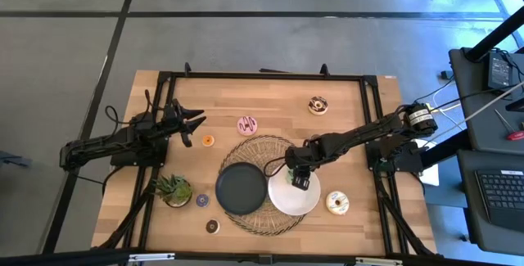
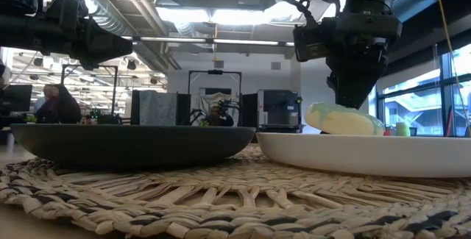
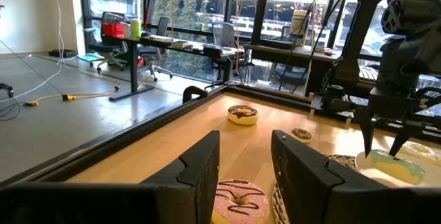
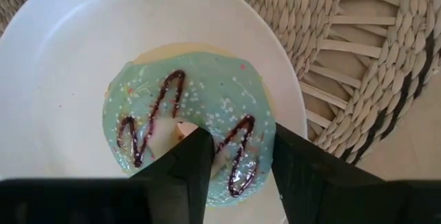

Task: Pick & Place donuts
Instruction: Put the large light blue donut on the white plate, then put the large white donut on the white plate

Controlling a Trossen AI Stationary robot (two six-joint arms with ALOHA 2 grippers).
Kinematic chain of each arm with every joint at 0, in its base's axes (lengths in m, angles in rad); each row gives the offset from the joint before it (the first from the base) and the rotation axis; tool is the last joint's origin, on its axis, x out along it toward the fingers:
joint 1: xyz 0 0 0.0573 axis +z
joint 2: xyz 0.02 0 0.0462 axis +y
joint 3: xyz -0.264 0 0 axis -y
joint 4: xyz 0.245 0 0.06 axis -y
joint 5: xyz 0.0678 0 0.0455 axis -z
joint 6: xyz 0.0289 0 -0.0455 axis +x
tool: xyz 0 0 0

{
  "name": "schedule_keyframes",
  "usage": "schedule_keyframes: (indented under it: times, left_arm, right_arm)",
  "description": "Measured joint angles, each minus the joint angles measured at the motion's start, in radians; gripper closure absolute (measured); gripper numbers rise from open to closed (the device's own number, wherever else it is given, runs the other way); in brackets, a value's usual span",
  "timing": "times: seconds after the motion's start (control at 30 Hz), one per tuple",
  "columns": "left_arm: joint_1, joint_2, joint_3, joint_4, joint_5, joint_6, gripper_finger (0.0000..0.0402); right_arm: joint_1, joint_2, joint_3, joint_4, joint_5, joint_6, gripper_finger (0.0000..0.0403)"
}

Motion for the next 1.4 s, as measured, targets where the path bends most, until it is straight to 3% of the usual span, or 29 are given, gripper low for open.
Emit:
schedule_keyframes:
  times: [0.57,1.03,1.23,1.4]
  left_arm:
    - [0.000,0.000,0.000,0.000,0.000,0.000,0.0274]
    - [0.000,0.000,0.000,0.000,0.000,0.000,0.0274]
    - [0.000,0.000,0.000,0.000,0.000,0.000,0.0274]
    - [0.000,0.000,0.000,0.000,0.000,0.000,0.0274]
  right_arm:
    - [0.000,0.000,0.000,0.005,0.003,-0.017,0.0256]
    - [-0.001,-0.007,0.000,-0.002,0.011,-0.014,0.0173]
    - [0.023,-0.087,0.046,-0.208,-0.030,0.088,0.0166]
    - [0.151,-0.185,0.033,-0.357,-0.037,0.290,0.0166]
